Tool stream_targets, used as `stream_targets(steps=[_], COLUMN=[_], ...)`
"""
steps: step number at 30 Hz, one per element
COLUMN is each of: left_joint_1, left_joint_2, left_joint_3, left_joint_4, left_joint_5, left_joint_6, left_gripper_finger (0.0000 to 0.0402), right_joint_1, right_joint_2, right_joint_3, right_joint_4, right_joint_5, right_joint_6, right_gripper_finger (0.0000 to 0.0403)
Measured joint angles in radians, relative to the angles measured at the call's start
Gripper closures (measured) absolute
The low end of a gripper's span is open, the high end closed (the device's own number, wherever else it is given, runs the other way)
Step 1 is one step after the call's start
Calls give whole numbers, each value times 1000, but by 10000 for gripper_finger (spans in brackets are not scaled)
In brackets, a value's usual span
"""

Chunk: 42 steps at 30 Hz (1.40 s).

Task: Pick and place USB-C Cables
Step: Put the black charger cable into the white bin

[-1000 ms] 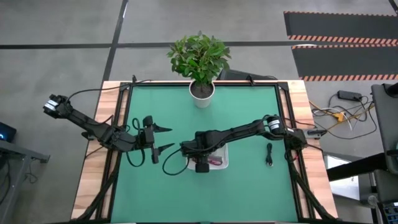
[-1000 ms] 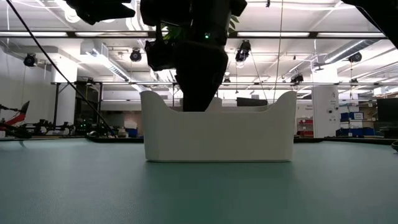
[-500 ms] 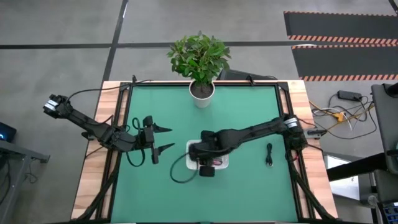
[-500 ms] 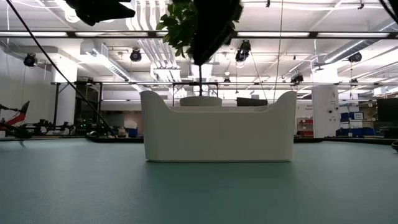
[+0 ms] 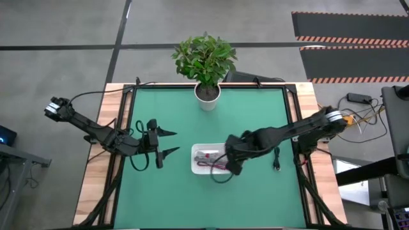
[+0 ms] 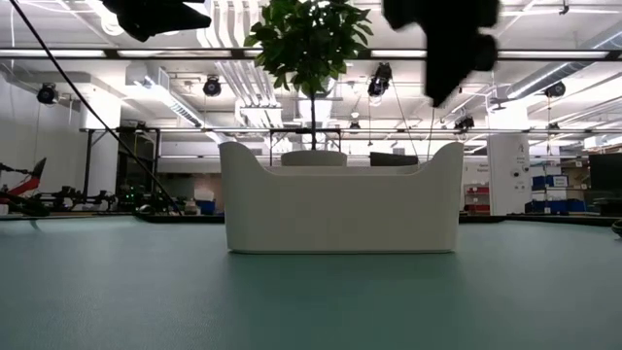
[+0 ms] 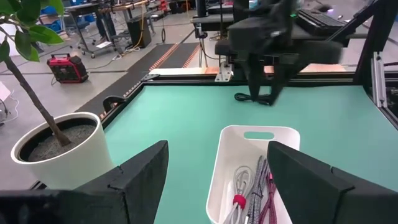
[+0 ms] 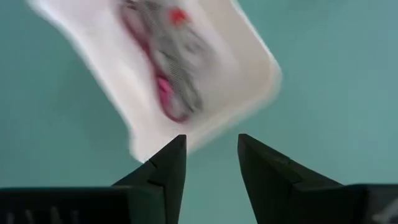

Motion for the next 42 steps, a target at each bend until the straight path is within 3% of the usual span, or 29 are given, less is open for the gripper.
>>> stream_targets(steps=[6, 17, 20, 36, 42], left_joint_1=[0, 0, 0, 1, 1], left_joint_2=[0, 0, 0, 0, 0], left_joint_3=[0, 0, 0, 0, 0], left_joint_4=[-1, -1, -2, 0, 4], left_joint_5=[0, -5, -5, -10, -11], left_joint_6=[-2, 9, 10, 91, 115], left_gripper_finger=[143, 143, 143, 143, 143], right_joint_1=[-11, -23, -24, -24, -24], right_joint_2=[-143, -342, -383, -355, -357], right_joint_3=[-246, -614, -683, -824, -875], right_joint_4=[-3, -4, -5, 56, 168], right_joint_5=[-73, -319, -341, -338, -345], right_joint_6=[264, 562, 628, 684, 683], right_gripper_finger=[263, 250, 243, 235, 257])
